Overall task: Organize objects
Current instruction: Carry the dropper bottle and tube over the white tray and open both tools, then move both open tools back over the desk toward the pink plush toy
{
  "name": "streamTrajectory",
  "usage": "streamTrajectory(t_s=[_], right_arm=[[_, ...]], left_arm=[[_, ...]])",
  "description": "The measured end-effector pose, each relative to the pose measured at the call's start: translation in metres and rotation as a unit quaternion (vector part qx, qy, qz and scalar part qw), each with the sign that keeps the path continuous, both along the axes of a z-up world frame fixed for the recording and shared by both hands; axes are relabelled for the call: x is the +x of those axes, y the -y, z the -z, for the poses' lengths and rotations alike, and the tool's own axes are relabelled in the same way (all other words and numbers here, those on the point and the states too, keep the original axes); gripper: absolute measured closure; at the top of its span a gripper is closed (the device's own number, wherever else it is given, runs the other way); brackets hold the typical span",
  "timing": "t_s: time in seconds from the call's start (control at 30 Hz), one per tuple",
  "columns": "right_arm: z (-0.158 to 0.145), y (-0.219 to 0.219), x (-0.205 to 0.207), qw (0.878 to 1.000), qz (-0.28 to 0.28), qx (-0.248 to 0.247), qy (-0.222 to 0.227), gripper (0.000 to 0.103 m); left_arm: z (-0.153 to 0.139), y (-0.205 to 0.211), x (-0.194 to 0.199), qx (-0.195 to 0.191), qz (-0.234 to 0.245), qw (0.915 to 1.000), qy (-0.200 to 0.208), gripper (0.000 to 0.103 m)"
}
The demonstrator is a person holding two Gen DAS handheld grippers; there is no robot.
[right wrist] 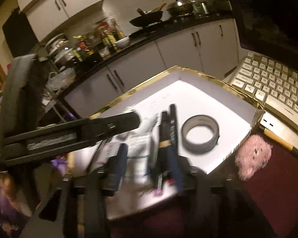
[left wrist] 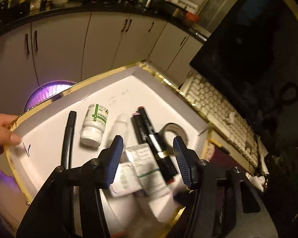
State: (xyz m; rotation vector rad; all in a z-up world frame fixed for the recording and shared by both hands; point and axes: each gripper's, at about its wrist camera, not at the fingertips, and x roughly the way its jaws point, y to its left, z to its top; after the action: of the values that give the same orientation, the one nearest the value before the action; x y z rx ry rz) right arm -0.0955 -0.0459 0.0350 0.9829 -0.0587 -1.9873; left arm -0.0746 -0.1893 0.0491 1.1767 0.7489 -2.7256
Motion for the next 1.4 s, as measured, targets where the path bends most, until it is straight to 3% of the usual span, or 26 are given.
streamTrajectory(t_s=[0.07,0.2,0.43,0.57,0.67,0.8,0.9,1.07,1.13,1.23,1.4], right_arm=[[-0.002,-0.016,0.014,1.000,0.001,-0.006,-0.005,0.043],[0.009,-0.067,0.031,0.999,0.039,-0.024,0.019,0.042],[0.029,-0.140,0.031,0.993,0.102,-0.040,0.044,0.042],[0.041,-0.159,0.025,0.989,0.121,-0.045,0.067,0.042],[0.044,-0.163,0.025,0.989,0.137,-0.019,0.053,0.042],[0.043,-0.170,0.027,0.985,0.166,0.019,0.035,0.042],[0.039,-0.185,0.036,0.982,0.187,0.016,0.036,0.042],[0.040,-0.211,0.047,0.976,0.216,0.008,0.038,0.042],[0.040,-0.219,0.049,0.974,0.223,0.001,0.041,0.042],[0.026,-0.231,0.057,0.970,0.241,-0.003,0.010,0.042],[0.019,-0.248,0.064,0.965,0.260,-0.014,-0.012,0.042]], left_arm=[[-0.010,-0.011,0.007,-0.002,0.009,0.9998,-0.020,0.050],[-0.020,-0.041,0.018,-0.019,0.043,0.9979,-0.044,0.050],[-0.014,-0.092,0.018,-0.020,0.093,0.9948,-0.039,0.050],[-0.013,-0.112,0.016,-0.019,0.120,0.9919,-0.037,0.050],[-0.009,-0.124,0.014,-0.004,0.123,0.9919,-0.033,0.050],[-0.006,-0.138,0.023,-0.025,0.134,0.9900,-0.038,0.050],[-0.001,-0.145,0.030,-0.022,0.157,0.9862,-0.047,0.050],[0.016,-0.146,0.024,0.007,0.163,0.9865,-0.016,0.050],[0.013,-0.149,0.022,-0.001,0.165,0.9860,-0.022,0.050],[0.009,-0.155,0.017,-0.019,0.165,0.9857,-0.029,0.050],[0.025,-0.165,-0.014,-0.022,0.146,0.9889,0.017,0.050]])
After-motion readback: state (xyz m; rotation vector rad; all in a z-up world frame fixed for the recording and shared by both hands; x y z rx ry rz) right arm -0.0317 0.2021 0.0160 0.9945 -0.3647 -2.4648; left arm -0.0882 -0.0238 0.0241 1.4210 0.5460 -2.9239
